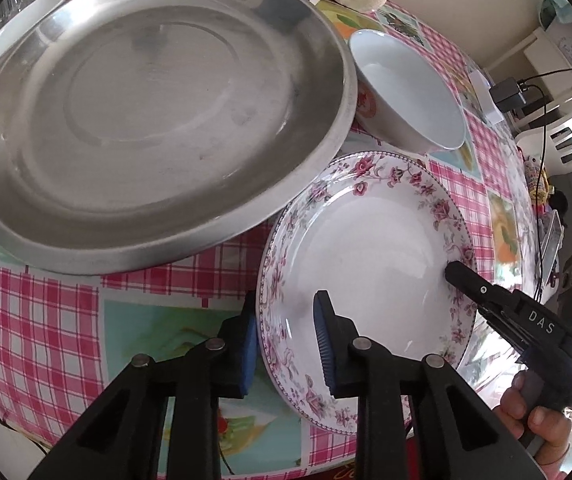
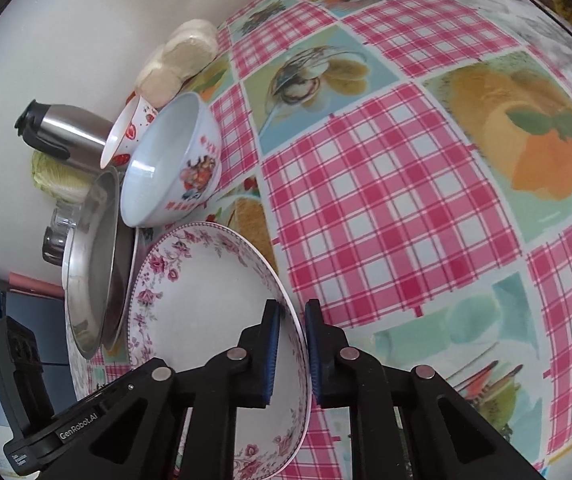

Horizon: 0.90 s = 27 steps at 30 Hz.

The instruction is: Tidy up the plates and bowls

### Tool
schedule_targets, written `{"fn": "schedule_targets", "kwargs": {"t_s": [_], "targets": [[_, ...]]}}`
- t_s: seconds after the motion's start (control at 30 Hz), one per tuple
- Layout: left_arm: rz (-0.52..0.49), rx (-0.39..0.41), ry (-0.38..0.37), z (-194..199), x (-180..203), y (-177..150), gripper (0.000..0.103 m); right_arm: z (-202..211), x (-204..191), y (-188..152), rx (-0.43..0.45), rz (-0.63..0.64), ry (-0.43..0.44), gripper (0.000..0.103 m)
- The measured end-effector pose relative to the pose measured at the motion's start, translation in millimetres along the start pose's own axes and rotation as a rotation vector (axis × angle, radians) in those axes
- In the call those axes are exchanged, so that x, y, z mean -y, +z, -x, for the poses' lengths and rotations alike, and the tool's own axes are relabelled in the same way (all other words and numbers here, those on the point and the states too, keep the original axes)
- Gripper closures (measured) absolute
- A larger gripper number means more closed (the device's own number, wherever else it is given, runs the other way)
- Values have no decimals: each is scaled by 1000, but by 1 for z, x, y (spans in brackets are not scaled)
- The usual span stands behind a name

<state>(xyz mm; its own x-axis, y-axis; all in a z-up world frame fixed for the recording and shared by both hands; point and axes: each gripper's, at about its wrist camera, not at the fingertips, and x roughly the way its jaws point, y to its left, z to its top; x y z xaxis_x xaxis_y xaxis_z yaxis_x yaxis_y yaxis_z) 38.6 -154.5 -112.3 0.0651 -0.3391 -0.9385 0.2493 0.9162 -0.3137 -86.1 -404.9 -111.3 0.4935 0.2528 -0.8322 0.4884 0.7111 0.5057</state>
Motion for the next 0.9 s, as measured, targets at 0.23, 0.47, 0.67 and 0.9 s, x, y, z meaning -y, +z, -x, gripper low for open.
{"fn": "schedule_targets", "kwargs": {"t_s": [0.23,0.47,0.67,0.9], "targets": [[29,2,-20,-7,-9,3,82,6,13,-5,1,-15,41,89],[34,20,-16,2,-1,4,84,6,7,-6,5,13,31,90],[16,56,-43,16,4,5,85,11,2,-4,27,19,36,89],[-7,74,-64,25,8,3,85,26,-2,-7,61,48,34,89]]}}
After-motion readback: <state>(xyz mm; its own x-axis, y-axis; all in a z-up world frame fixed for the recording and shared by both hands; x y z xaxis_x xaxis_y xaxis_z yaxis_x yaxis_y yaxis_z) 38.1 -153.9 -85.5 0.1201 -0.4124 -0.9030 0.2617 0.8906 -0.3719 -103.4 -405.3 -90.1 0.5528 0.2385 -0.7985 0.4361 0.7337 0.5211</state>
